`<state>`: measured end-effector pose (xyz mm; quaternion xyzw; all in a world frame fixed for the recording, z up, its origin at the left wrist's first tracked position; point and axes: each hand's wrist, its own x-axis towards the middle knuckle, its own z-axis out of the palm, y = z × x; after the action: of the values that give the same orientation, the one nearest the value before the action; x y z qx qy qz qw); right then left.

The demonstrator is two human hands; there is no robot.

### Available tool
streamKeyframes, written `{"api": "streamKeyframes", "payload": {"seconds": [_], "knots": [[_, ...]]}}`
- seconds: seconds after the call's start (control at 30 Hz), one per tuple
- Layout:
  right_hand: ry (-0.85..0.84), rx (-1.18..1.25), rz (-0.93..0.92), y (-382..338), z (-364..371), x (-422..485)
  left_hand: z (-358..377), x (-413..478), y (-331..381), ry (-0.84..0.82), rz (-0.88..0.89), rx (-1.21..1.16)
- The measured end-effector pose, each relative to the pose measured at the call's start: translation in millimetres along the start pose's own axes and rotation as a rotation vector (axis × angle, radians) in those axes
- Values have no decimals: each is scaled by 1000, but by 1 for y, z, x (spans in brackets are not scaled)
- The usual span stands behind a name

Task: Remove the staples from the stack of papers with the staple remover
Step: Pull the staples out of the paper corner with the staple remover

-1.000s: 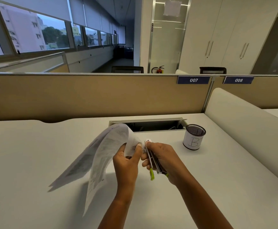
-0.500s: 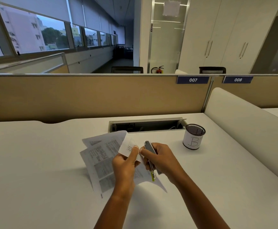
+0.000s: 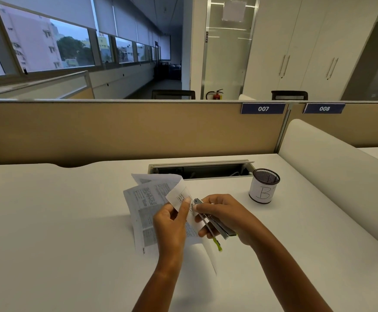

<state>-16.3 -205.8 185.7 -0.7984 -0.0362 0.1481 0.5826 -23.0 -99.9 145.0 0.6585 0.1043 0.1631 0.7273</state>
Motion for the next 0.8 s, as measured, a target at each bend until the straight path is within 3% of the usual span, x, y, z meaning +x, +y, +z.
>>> {"api": "streamKeyframes", "payload": {"seconds": [0.2,0.8], "knots": [[21,68,-53,2,1,-1,-1,-7,9,-106,-178,-212],[23,-95,-66,-11,-6,-6,-1,-6,15,-19,-181,-191]]}}
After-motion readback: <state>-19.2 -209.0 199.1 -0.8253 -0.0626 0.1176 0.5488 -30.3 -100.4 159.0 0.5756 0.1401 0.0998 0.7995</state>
